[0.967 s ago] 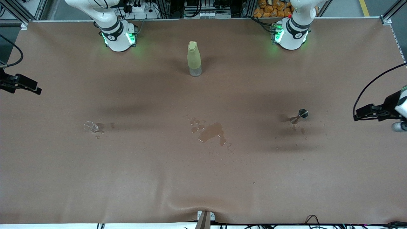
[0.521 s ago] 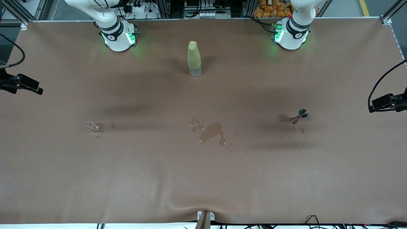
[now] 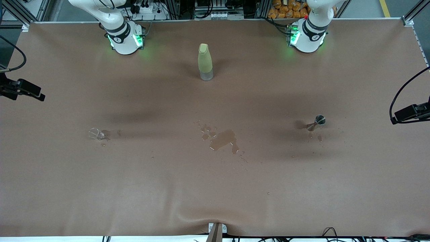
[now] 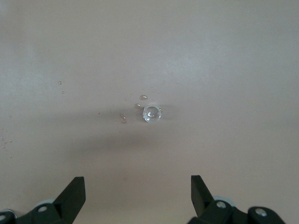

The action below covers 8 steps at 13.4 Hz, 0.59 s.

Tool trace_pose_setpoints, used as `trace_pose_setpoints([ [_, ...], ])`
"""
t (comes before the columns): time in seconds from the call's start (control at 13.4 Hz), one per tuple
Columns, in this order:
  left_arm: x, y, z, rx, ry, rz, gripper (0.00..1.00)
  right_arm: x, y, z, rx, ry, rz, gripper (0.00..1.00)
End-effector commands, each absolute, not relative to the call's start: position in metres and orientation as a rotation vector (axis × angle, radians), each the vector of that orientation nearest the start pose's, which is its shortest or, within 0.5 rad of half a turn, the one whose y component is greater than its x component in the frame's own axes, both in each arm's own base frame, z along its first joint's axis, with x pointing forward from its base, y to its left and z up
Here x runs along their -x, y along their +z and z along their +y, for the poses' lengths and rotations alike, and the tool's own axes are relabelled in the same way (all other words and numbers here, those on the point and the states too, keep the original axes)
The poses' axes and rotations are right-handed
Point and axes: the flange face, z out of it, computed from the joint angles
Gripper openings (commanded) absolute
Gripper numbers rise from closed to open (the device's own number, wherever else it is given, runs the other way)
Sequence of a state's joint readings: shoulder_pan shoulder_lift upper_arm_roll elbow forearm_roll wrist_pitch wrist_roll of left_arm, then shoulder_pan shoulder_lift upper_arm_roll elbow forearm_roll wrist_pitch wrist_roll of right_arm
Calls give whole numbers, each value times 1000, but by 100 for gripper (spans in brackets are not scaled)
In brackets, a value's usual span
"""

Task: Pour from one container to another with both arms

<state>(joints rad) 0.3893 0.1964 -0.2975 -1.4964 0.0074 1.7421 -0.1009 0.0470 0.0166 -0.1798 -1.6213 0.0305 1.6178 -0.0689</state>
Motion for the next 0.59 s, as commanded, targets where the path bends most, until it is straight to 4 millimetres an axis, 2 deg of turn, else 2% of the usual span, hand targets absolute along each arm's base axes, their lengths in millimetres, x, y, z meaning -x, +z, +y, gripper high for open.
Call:
trace_pose_setpoints([
  [0.0,-624,566,60,3176,-114,-341,100,-557,600,-68,3127,17,111,100],
  [0.15,-625,569,49,3172,-121,-337,100,-557,601,-69,3127,15,116,100],
  [0.3,-623,573,48,3149,-127,-332,100,-558,601,-68,3118,14,126,100],
  [0.52,-617,579,22,3143,-111,-273,100,-558,600,-70,3116,16,136,100],
])
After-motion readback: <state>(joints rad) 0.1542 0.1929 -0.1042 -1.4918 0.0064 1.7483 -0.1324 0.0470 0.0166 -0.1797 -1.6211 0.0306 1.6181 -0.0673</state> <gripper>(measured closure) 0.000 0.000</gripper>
